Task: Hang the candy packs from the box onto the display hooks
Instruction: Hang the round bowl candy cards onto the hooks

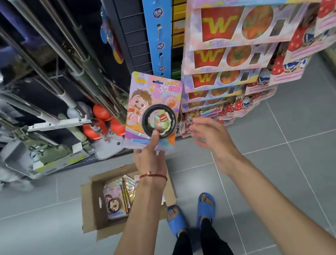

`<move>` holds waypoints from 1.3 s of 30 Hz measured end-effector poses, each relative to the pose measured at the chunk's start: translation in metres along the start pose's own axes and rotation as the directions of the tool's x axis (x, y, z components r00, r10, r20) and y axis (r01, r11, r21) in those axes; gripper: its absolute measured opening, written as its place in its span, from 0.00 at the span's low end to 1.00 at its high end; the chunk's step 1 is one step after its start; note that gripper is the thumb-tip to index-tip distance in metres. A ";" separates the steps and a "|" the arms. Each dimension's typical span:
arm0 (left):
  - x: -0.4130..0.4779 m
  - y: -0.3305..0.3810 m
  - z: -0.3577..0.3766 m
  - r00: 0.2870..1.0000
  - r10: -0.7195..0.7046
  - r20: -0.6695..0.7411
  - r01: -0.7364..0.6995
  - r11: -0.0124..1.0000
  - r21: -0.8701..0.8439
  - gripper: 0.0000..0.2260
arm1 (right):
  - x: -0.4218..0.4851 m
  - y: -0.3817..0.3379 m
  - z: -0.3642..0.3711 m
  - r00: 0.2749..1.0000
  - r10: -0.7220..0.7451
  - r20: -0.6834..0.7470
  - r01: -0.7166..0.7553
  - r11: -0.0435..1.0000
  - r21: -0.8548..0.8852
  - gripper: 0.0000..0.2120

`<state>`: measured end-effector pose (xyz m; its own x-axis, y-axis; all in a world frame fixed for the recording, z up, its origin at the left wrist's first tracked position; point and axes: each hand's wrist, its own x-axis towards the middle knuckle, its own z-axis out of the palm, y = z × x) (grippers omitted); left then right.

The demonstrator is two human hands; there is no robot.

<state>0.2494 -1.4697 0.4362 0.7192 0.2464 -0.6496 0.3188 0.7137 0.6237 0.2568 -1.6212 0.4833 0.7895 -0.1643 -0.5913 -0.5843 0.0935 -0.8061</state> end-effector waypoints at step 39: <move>0.109 -0.054 0.013 0.971 0.237 0.032 -0.237 0.940 0.246 0.36 | 0.089 0.051 0.029 0.998 -0.063 -0.016 0.065 0.991 0.120 0.06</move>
<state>0.3184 -1.4898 0.3370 0.7938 0.3873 -0.4690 0.2805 0.4511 0.8472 0.3029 -1.6029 0.3885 0.8217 -0.1858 -0.5388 -0.5054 0.1995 -0.8395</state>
